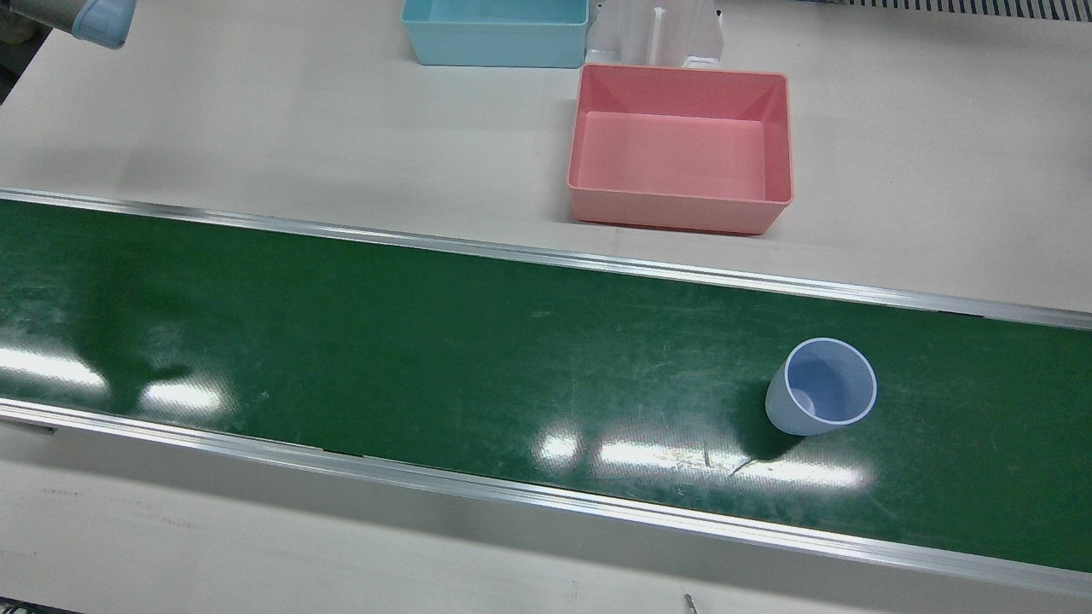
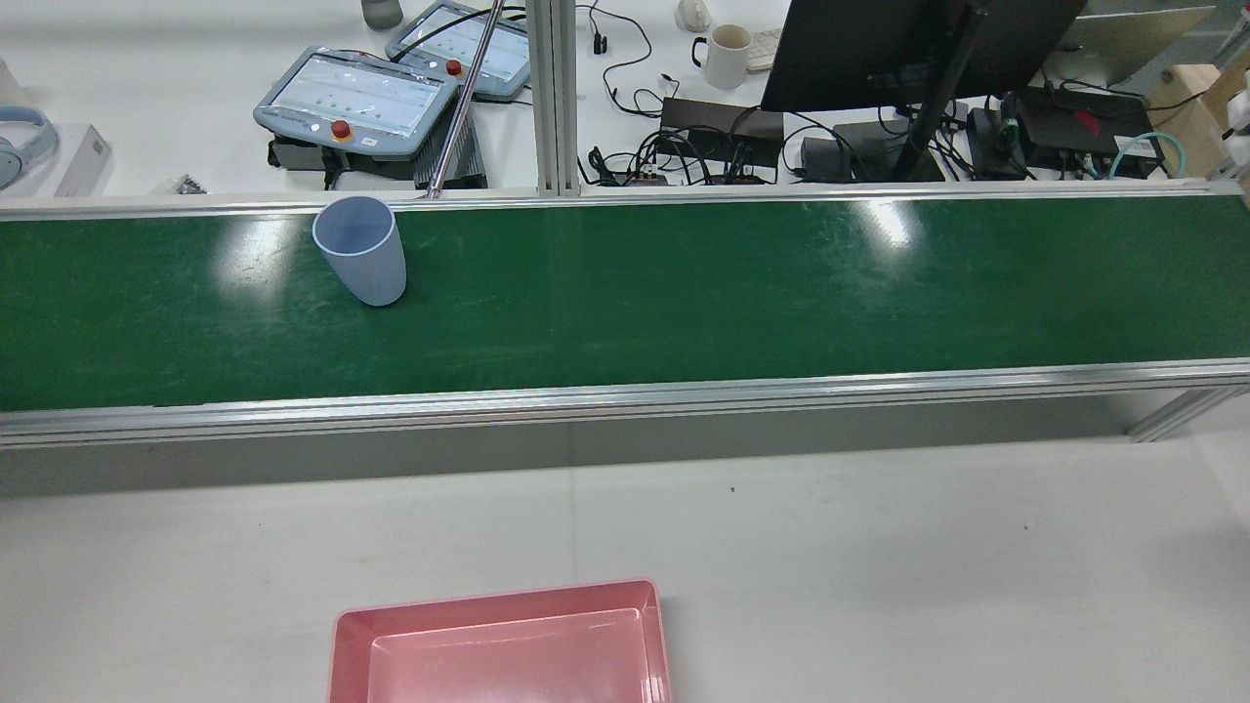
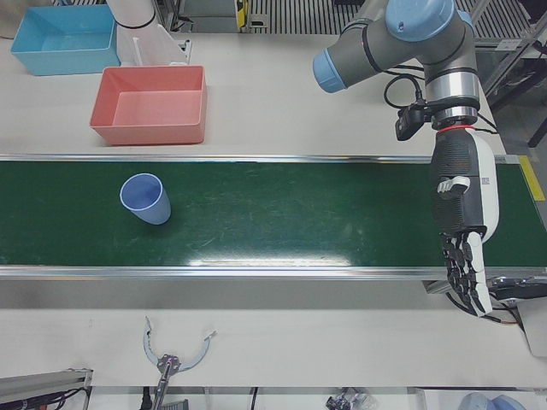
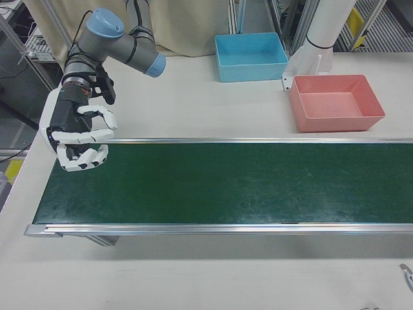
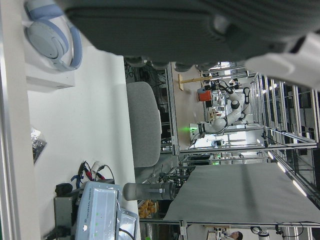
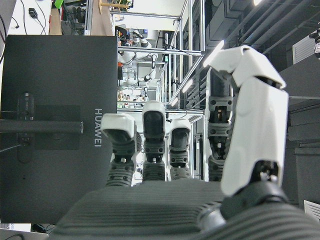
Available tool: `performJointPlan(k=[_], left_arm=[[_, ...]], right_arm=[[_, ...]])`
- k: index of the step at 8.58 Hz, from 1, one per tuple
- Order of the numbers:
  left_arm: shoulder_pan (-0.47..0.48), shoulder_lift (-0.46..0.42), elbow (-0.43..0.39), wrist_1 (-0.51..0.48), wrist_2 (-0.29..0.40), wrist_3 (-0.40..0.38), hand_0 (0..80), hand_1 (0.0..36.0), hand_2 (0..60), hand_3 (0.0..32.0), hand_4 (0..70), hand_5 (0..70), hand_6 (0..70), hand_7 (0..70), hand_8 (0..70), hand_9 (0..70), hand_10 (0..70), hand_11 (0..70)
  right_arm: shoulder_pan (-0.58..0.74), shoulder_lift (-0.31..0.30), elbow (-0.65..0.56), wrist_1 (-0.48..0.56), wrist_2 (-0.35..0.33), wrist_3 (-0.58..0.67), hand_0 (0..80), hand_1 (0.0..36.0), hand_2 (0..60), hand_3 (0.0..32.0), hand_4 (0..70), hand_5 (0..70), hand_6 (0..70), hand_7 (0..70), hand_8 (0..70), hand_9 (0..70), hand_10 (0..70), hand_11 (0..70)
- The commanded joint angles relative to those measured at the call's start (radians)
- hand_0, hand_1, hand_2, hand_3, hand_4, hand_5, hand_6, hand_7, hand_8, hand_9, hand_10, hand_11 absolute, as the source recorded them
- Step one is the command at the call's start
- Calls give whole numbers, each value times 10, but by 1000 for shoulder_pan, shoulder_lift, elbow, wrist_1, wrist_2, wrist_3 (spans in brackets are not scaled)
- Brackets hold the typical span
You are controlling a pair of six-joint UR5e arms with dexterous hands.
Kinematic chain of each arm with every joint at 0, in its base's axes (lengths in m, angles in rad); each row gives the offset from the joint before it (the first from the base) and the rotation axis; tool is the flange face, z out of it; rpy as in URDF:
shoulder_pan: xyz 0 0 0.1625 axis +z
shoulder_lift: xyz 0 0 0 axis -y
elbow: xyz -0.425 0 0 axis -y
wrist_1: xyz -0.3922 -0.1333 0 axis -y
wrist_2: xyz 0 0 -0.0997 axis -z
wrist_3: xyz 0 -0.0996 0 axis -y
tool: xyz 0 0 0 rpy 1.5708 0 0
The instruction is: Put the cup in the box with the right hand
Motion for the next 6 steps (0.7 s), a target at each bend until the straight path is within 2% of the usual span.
performJointPlan(k=[1, 6], left_arm=[[0, 0, 0, 0, 0, 0, 0, 0, 0, 0, 0, 0, 0, 0, 0, 0, 0, 0], [0, 0, 2, 0, 0, 0, 0, 0, 0, 0, 0, 0, 0, 0, 0, 0, 0, 0]], right_arm=[[1, -1, 4, 0, 0, 1, 574, 243, 342, 0, 634, 128, 229, 700, 400, 578, 475, 676], [-1, -4, 4, 0, 0, 2, 573, 242, 346, 0, 643, 128, 230, 700, 402, 582, 479, 682]])
